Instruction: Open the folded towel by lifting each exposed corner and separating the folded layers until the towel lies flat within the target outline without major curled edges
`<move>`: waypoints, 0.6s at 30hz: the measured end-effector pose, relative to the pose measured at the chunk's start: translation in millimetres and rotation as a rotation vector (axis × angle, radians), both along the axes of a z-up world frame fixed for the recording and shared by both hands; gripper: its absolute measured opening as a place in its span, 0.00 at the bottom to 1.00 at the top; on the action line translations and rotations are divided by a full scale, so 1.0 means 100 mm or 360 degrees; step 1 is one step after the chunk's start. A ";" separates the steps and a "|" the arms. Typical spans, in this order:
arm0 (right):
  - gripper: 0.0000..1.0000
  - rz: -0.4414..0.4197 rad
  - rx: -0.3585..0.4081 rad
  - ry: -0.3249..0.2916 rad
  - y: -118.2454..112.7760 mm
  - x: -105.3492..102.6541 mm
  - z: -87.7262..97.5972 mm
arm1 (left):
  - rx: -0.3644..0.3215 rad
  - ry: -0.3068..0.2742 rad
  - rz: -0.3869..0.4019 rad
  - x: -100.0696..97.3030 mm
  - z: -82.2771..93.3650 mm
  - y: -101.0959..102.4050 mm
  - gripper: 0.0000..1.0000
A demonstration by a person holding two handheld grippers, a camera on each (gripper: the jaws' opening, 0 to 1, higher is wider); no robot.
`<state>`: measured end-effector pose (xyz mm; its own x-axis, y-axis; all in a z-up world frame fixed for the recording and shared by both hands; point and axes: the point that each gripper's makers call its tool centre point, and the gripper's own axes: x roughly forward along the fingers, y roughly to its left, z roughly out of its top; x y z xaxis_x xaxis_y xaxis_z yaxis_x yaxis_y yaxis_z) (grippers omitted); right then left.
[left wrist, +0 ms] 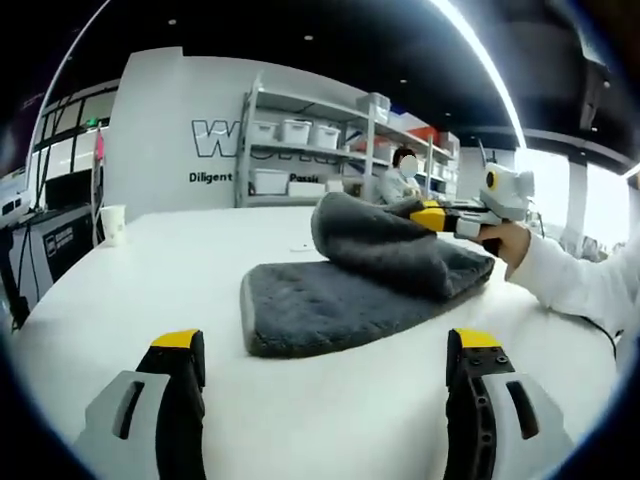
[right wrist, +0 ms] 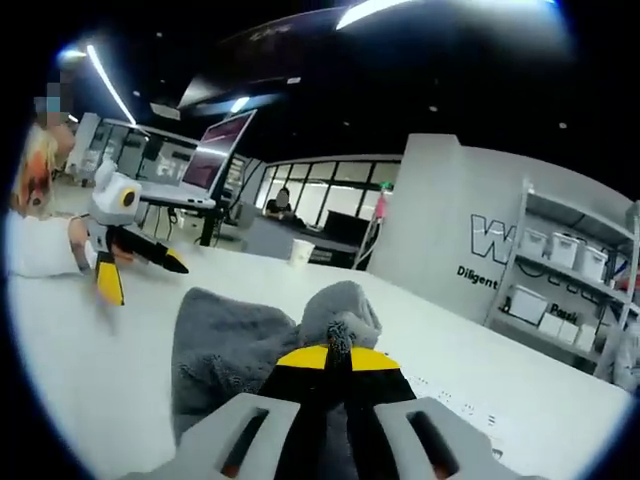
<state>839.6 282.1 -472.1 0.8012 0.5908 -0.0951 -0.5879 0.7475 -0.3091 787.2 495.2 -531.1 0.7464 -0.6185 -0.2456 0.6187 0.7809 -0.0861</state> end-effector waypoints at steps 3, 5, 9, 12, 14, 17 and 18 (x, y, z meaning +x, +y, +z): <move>0.00 -0.0025 0.0001 -0.0004 -0.10 0.01 0.01 | 0.0009 -0.0002 -0.0001 0.00 -0.01 0.00 0.99; 0.00 -0.0040 0.0005 -0.0008 -0.16 0.02 0.02 | 0.0011 0.0001 0.0003 0.00 -0.01 0.00 0.99; 0.00 -0.0071 0.0006 -0.0016 -0.28 0.03 0.04 | 0.0011 -0.0003 0.0008 -0.02 -0.01 0.01 0.99; 0.00 -0.0100 0.0009 -0.0020 -0.38 0.04 0.04 | 0.0011 -0.0005 0.0012 -0.02 0.00 0.01 0.99; 0.00 -0.0123 0.0012 -0.0021 -0.47 0.05 0.04 | 0.0011 -0.0005 0.0014 -0.03 0.00 0.02 0.99; 0.00 -0.0166 0.0010 -0.0023 -0.62 0.06 0.02 | 0.0012 -0.0004 0.0017 -0.03 -0.01 0.02 0.99; 0.00 -0.0181 0.0008 -0.0024 -0.67 0.06 0.01 | 0.0013 -0.0003 0.0018 -0.03 -0.01 0.02 0.99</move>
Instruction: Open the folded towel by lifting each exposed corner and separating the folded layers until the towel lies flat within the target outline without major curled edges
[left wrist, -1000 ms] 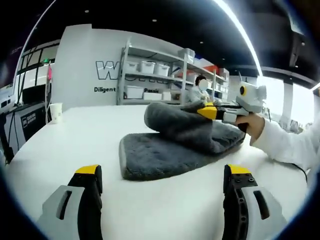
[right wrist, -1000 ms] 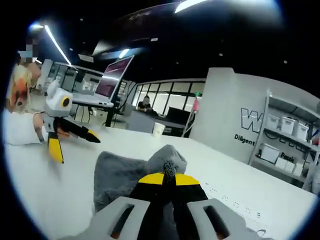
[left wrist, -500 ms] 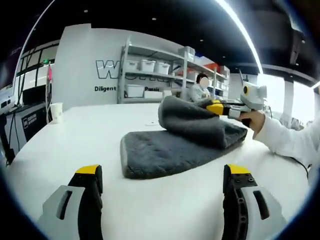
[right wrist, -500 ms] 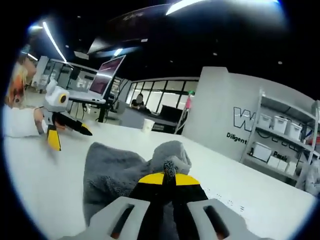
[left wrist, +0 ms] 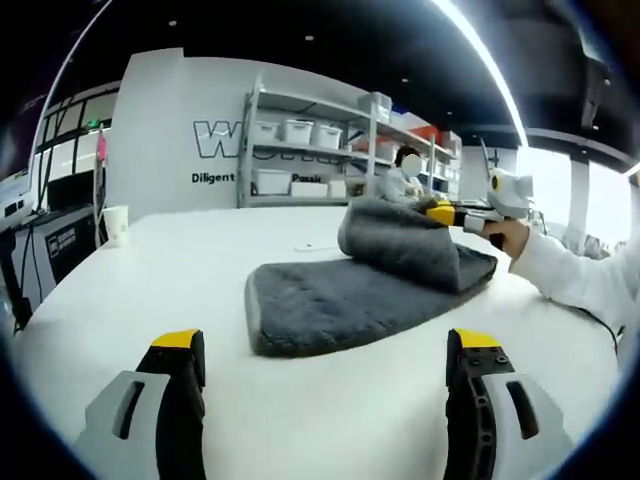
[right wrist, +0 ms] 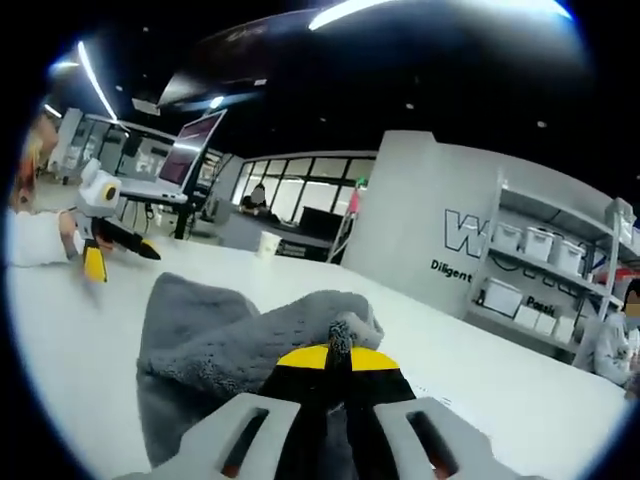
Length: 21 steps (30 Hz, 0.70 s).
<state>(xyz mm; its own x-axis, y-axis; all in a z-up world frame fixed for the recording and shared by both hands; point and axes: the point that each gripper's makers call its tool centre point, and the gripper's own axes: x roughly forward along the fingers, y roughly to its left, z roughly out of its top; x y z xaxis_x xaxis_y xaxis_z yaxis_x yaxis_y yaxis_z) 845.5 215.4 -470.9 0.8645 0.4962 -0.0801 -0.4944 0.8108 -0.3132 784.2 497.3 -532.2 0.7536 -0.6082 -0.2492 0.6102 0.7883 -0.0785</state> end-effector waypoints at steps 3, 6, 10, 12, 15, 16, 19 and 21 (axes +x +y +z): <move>0.00 -0.0031 -0.0008 0.0001 -0.12 0.00 -0.02 | 0.0005 0.0002 0.0003 0.00 -0.01 0.01 0.99; 0.00 -0.0068 -0.0032 -0.0003 -0.25 -0.01 -0.05 | 0.0005 0.0002 0.0005 -0.01 -0.01 0.01 0.99; 0.00 -0.0109 -0.0040 0.0003 -0.40 -0.01 -0.09 | 0.0006 0.0004 0.0008 -0.01 -0.01 0.01 0.98; 0.00 -0.0131 -0.0050 0.0006 -0.48 -0.02 -0.12 | 0.0009 0.0006 0.0008 0.01 -0.02 0.02 0.98; 0.00 -0.0150 -0.0062 0.0009 -0.55 -0.04 -0.14 | 0.0011 0.0010 0.0011 0.01 -0.02 0.03 0.98; 0.00 -0.0154 -0.0065 0.0011 -0.57 -0.04 -0.15 | 0.0010 0.0010 0.0012 0.01 -0.02 0.03 0.98; 0.00 -0.0176 -0.0077 0.0014 -0.66 -0.05 -0.18 | 0.0013 0.0011 0.0013 0.02 -0.03 0.03 0.98; 0.00 -0.0192 -0.0086 0.0001 -0.71 -0.06 -0.17 | 0.0011 0.0013 0.0013 0.02 -0.03 0.03 0.98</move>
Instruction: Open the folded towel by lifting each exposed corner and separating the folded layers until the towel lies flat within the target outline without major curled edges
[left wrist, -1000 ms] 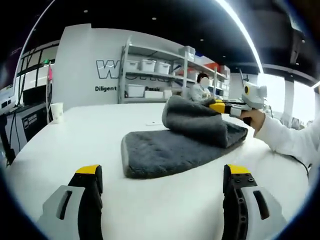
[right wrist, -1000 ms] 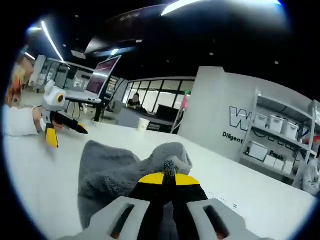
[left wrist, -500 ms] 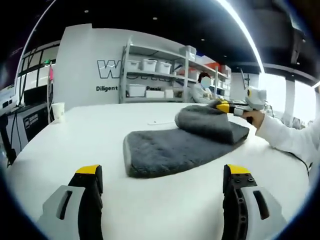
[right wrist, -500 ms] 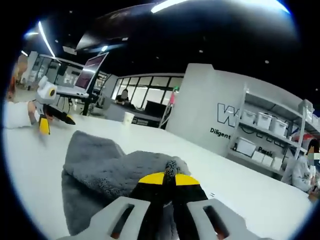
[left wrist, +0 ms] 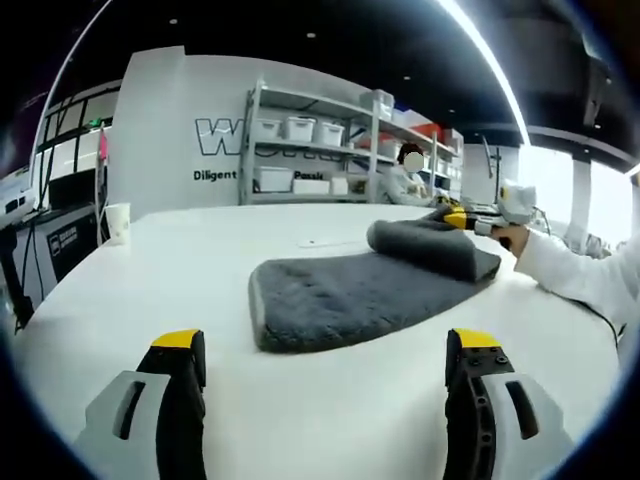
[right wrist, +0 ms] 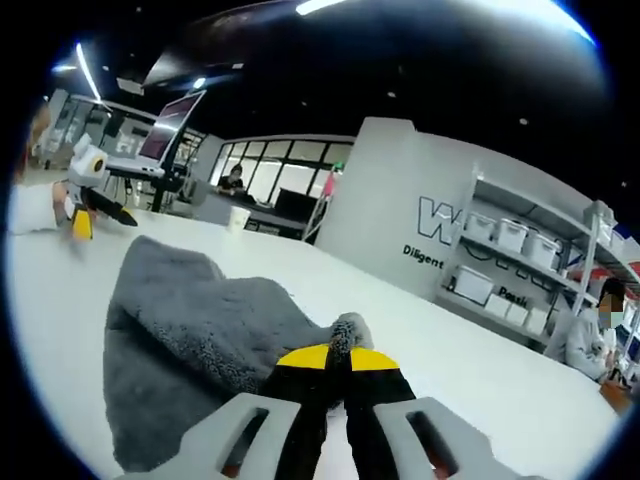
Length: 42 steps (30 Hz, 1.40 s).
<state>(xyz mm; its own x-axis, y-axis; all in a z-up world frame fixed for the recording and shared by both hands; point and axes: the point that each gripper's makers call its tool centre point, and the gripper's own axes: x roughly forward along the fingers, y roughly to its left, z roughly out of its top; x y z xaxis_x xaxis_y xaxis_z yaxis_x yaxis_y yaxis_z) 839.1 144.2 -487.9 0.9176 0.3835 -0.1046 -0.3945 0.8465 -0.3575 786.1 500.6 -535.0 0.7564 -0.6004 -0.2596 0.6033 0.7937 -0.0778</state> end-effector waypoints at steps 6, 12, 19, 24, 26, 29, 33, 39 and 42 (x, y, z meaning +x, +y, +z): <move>0.00 -0.0067 -0.0007 -0.0021 -0.22 -0.04 0.01 | 0.0003 0.0002 0.0005 -0.04 -0.01 -0.01 0.98; 0.00 -0.0140 0.0002 -0.0028 -0.46 -0.07 0.01 | 0.0003 0.0008 0.0008 0.00 -0.01 0.01 0.98; 0.00 -0.0217 0.0000 -0.0031 -0.73 -0.12 -0.01 | 0.0005 0.0011 0.0007 0.01 -0.02 0.02 0.98; 0.00 -0.0268 -0.0010 -0.0017 -0.92 -0.17 -0.06 | 0.0010 0.0013 0.0007 -0.02 -0.03 0.00 0.98; 0.00 -0.0284 -0.0010 -0.0014 -0.98 -0.19 -0.06 | 0.0011 0.0013 0.0009 -0.02 -0.04 0.00 0.98; 0.00 -0.0310 -0.0013 -0.0011 -1.09 -0.20 -0.07 | 0.0011 0.0014 0.0012 -0.02 -0.04 0.01 0.98; 0.00 -0.0341 -0.0014 -0.0006 -1.21 -0.23 -0.09 | 0.0009 0.0015 0.0016 0.00 -0.04 0.03 0.98; 0.00 -0.0391 -0.0020 0.0009 -1.41 -0.29 -0.13 | 0.0012 0.0017 0.0016 0.00 -0.04 0.03 0.98; 0.00 -0.0421 -0.0016 0.0014 -1.51 -0.32 -0.14 | 0.0013 0.0018 0.0016 0.00 -0.04 0.03 0.97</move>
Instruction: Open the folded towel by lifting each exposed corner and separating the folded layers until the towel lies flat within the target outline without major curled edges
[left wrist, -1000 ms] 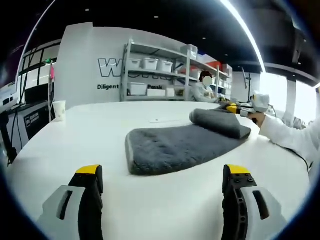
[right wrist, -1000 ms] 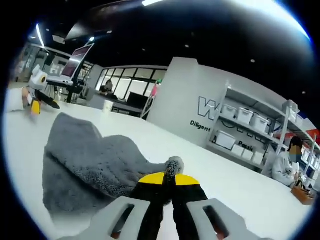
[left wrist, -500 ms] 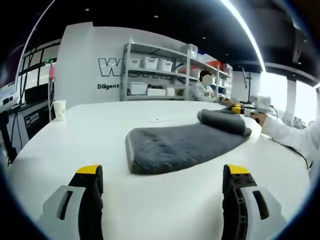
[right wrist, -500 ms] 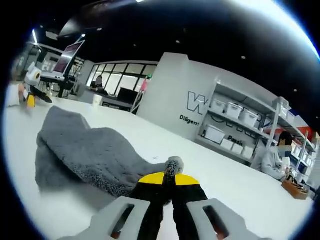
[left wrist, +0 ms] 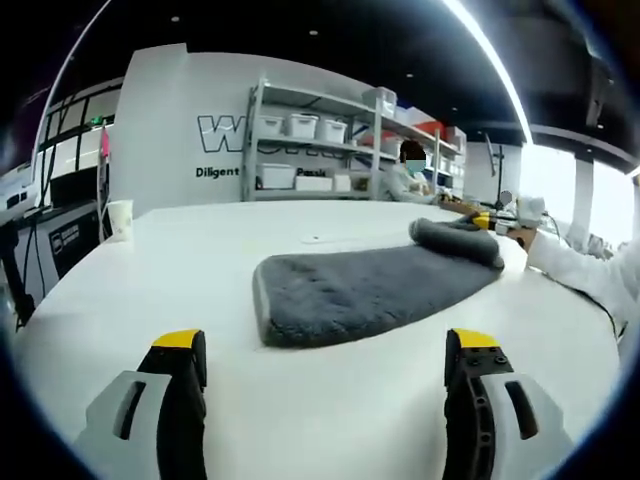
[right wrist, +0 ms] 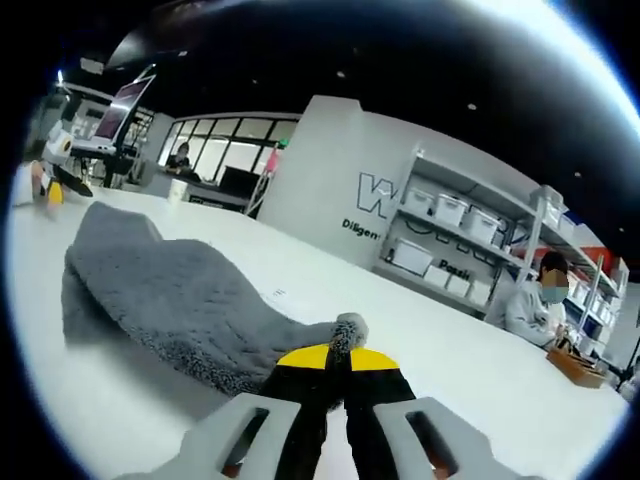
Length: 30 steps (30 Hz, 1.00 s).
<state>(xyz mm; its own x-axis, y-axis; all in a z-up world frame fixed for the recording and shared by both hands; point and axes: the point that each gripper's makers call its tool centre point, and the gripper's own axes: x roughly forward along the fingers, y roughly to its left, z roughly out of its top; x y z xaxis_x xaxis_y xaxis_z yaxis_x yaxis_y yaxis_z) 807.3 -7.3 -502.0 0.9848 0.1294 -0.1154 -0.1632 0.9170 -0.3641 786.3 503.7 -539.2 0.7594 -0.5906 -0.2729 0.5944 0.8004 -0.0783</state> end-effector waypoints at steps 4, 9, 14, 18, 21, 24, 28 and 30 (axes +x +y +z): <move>0.00 -0.0033 0.0002 0.0004 -0.12 -0.04 -0.01 | 0.0002 0.0001 0.0002 -0.01 0.00 0.00 0.97; 0.00 -0.0094 0.0018 0.0004 -0.31 -0.12 -0.02 | -0.0001 0.0001 -0.0001 0.00 0.00 0.00 0.97; 0.00 -0.0168 0.0042 0.0005 -0.54 -0.22 -0.03 | 0.0003 0.0001 0.0000 0.00 0.00 0.00 0.97; 0.00 -0.0215 0.0050 0.0008 -0.69 -0.29 -0.04 | 0.0006 0.0003 0.0006 0.00 -0.01 0.01 0.97; 0.00 -0.0246 0.0060 0.0006 -0.81 -0.35 -0.05 | 0.0007 0.0004 0.0008 0.00 -0.01 0.01 0.97; 0.00 -0.0289 0.0077 -0.0001 -0.94 -0.41 -0.04 | 0.0010 0.0009 0.0007 -0.01 -0.02 0.01 0.97; 0.00 -0.0343 0.0101 0.0000 -1.12 -0.49 -0.05 | 0.0011 0.0011 0.0007 0.01 -0.03 0.02 0.97; 0.00 -0.0367 0.0113 0.0002 -1.20 -0.52 -0.06 | 0.0015 0.0014 0.0009 0.01 -0.03 0.03 0.97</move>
